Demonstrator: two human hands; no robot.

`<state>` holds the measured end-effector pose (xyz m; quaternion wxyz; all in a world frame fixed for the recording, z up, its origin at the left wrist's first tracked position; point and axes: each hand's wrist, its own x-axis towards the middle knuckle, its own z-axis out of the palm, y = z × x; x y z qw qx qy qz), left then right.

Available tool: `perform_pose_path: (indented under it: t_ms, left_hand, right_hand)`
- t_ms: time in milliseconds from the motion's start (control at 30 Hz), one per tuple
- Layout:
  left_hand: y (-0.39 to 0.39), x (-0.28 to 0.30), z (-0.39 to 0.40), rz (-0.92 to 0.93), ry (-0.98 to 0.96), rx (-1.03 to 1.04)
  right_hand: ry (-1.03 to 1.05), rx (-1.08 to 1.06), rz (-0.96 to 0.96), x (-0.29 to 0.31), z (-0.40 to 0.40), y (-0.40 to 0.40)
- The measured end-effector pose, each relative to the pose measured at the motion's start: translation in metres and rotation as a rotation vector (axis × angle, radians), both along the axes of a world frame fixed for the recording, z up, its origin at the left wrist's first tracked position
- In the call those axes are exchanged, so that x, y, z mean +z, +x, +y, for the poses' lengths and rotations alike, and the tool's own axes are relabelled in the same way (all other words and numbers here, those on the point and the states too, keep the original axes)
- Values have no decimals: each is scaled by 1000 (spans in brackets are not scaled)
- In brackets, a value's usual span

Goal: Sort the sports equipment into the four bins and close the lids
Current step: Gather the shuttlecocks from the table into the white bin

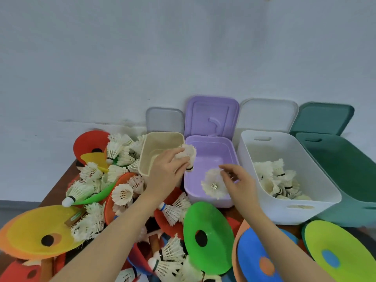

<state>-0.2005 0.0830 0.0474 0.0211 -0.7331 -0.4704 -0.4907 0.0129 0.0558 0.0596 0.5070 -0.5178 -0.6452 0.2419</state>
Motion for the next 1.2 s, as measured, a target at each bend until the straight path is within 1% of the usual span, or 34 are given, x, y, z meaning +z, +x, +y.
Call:
perform_pose_path:
  t_ms: [133,233,367,500,633,700,733,800,833,900,1033,1100,1200]
  left_hand:
    - [45,17,30,37,100,-28]
    - [90,23,57,80,126,-70]
    - [154,20,95,100,101,-96]
    - [209,17,130,159,70,-106]
    - [243,15,166,228,-30,-63]
    - [251,11,180,335,-125,-26]
    - [254,10,184,388,-205,-5]
    - [254,4,186,456,-390,26]
    - [252,0,185,477,-427,47]
    - [244,-1,181,497,-448,60]
    - [223,4,164,529,-450,12]
    - [210,9,149,543,-431,3]
    - [190,19,123,494,-385,-18]
  right_hand:
    - [43,-58,-6,16,28,43]
    - [59,-107,-31,22,50,82]
    - [23,-202,-43,24,81,139]
    - [-10,-297,-118,25,117,190]
    - [-50,-399,-205,17,163,222]
    - [-58,-399,-334,8,184,231]
    - [-71,-381,-401,3,192,234]
    - [-121,-338,-473,-8,202,235]
    - [-137,-311,-488,-12,203,234]
    - [-147,-263,-511,-18,199,230]
    - [-156,-189,-515,-16,179,214]
    - [-122,-155,-522,-12,164,203]
    - [-56,-120,-519,-5,141,184]
